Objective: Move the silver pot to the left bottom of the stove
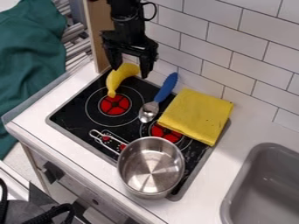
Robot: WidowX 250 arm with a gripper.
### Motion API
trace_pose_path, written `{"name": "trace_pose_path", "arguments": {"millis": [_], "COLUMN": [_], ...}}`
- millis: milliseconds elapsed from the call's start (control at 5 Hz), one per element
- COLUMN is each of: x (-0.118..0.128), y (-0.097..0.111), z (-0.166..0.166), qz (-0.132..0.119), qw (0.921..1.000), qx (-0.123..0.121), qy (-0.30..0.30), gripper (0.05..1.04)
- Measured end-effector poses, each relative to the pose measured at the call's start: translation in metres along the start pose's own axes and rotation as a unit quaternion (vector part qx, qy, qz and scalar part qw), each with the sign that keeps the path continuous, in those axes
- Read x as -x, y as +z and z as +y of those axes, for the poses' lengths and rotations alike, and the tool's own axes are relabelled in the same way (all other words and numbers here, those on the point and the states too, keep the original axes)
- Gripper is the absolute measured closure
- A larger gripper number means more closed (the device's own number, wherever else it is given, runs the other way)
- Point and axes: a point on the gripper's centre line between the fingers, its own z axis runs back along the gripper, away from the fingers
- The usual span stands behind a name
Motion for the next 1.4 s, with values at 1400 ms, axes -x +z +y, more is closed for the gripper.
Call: {"name": "trace_pose_path", "arguments": {"millis": [1400], "x": [0.172], "y": [0.016], "z": [-0.181], "qz": [0.075], "qw": [0.9811], "qx": [0.145], "qy": [-0.103], "gripper": [0.083]}}
